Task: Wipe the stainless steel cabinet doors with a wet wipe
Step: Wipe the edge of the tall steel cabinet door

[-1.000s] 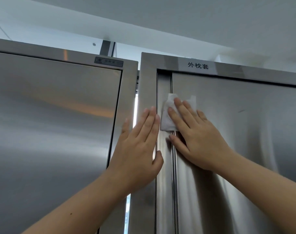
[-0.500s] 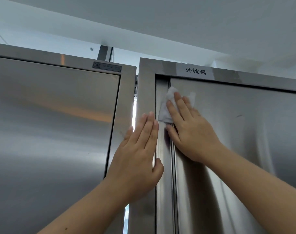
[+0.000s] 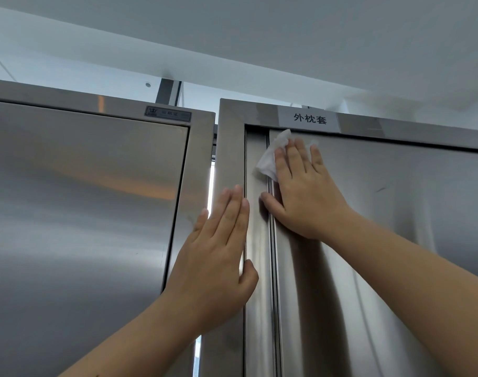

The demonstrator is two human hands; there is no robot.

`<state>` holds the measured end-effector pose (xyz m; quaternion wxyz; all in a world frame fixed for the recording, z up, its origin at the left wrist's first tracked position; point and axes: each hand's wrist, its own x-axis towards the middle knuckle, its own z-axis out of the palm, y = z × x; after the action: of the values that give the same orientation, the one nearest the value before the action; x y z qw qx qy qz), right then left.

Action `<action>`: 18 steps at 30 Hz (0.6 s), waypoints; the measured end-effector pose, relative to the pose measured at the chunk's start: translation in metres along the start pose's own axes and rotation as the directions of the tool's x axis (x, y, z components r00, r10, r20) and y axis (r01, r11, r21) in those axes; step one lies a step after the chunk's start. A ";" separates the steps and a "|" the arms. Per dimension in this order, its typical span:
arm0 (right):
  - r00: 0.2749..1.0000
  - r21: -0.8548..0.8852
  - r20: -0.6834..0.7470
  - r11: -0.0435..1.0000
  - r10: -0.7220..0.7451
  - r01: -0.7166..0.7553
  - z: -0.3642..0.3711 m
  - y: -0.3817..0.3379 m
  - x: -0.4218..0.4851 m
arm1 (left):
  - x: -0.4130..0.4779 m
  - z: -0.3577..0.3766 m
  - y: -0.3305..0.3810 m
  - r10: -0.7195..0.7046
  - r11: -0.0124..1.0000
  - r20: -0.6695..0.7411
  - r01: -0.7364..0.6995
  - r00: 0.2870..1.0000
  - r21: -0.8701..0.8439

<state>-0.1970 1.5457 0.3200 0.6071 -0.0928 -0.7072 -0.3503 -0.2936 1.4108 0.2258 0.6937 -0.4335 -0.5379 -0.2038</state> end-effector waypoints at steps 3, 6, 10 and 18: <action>1.000 0.006 -0.024 1.000 0.004 -0.003 -0.002 -0.001 0.000 | 0.000 0.000 0.000 0.000 1.000 0.001 0.000 1.000 -0.004; 1.000 0.078 0.017 0.997 -0.014 0.013 -0.006 -0.002 0.000 | 0.000 0.001 0.000 -0.003 1.000 0.001 0.003 1.000 -0.005; 1.000 0.209 0.019 0.978 -0.006 0.002 -0.002 -0.001 -0.001 | -0.001 0.002 0.000 0.000 1.000 -0.009 0.000 1.000 0.016; 0.998 0.250 0.041 0.968 -0.039 0.027 -0.002 0.001 -0.003 | -0.002 0.003 -0.001 0.002 0.998 -0.010 -0.001 1.000 0.057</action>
<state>-0.1945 1.5464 0.3182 0.5916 -0.0120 -0.7609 -0.2664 -0.2968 1.4126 0.2245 0.7086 -0.4128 -0.5397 -0.1902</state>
